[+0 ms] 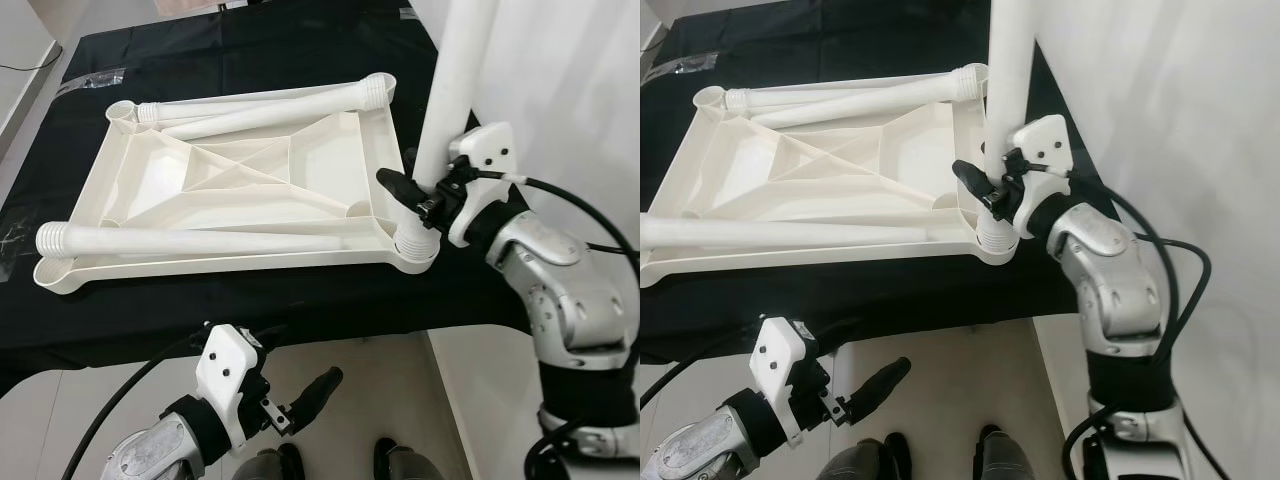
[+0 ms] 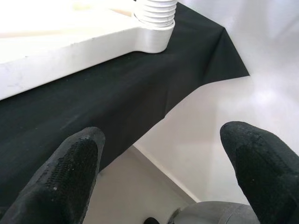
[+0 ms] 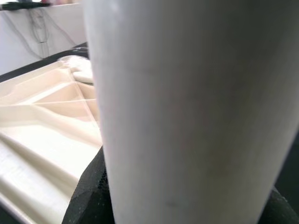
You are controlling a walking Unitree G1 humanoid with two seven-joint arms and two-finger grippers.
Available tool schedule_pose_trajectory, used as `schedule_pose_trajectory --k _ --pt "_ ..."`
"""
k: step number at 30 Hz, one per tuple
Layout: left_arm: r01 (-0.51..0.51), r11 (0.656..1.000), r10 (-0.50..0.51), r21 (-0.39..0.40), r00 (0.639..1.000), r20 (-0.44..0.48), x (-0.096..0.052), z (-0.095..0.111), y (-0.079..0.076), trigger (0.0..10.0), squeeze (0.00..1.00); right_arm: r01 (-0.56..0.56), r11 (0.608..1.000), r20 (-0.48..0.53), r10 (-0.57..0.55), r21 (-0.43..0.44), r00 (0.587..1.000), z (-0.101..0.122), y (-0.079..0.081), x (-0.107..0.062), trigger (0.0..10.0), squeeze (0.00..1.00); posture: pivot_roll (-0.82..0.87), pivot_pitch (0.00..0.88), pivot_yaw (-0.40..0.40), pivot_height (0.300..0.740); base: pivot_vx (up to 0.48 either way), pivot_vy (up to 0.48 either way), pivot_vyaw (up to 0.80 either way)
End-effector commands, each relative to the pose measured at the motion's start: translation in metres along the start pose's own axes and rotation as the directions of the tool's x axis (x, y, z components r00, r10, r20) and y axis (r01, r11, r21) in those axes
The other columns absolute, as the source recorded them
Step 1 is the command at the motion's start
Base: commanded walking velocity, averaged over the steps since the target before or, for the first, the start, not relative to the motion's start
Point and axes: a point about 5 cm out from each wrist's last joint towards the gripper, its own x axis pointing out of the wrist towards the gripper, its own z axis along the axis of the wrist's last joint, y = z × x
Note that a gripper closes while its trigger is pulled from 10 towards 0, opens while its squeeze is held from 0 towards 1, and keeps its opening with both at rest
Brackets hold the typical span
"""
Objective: Building children table
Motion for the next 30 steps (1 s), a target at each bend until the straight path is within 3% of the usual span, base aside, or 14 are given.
schedule_pose_trajectory --k 1,11,14,18,24,28,29,30 --pt "-0.004 1.000 0.004 0.002 1.000 -0.027 -0.002 -0.005 0.001 10.0 0.00 0.117 0.992 -0.239 -0.102 0.050 0.966 -0.048 -0.008 -0.008 10.0 0.00 0.00 0.309 0.079 0.740 0.000 0.000 0.00" --pt "-0.008 1.000 0.008 0.008 1.000 -0.020 -0.001 -0.004 0.002 10.0 0.00 0.041 0.998 -0.149 -0.034 0.043 0.988 -0.061 0.025 -0.027 10.0 0.00 0.00 0.310 0.080 0.740 0.000 0.000 0.00" --pt "-0.008 1.000 0.008 0.008 1.000 -0.020 -0.001 -0.005 0.002 10.0 0.00 0.036 0.998 -0.138 -0.029 0.047 0.990 -0.062 0.026 -0.028 10.0 0.00 0.00 0.310 0.080 0.740 0.000 0.000 0.00" --pt "-0.009 1.000 0.009 0.016 1.000 -0.023 -0.001 -0.005 0.004 10.0 0.00 -0.061 0.997 -0.100 0.066 0.051 0.993 -0.063 0.026 -0.032 10.0 0.00 0.01 0.306 0.087 0.740 0.000 0.000 0.00" --pt "-0.007 1.000 0.008 0.022 1.000 -0.026 -0.001 -0.006 0.004 10.0 0.00 -0.077 0.997 -0.116 0.078 0.017 0.990 -0.061 0.020 -0.032 10.0 0.00 0.01 0.305 0.088 0.740 0.000 0.000 0.00" --pt "-0.008 1.000 0.008 0.025 1.000 -0.027 -0.001 -0.006 0.005 10.0 0.00 0.033 0.999 -0.208 -0.039 -0.034 0.977 -0.066 0.010 -0.031 10.0 0.00 0.01 0.301 0.086 0.740 0.000 0.000 0.00" --pt "-0.008 1.000 0.009 0.027 1.000 -0.028 -0.001 -0.006 0.005 10.0 0.00 0.128 0.988 -0.290 -0.147 -0.084 0.946 -0.073 0.004 -0.033 10.0 0.00 0.01 0.301 0.085 0.740 0.000 0.000 0.00" --pt "-0.009 1.000 0.010 0.030 1.000 -0.029 -0.001 -0.006 0.005 10.0 0.00 0.275 0.952 -0.360 -0.306 -0.134 0.881 -0.078 -0.003 -0.038 10.0 0.00 0.01 0.303 0.084 0.740 0.000 0.000 0.00"
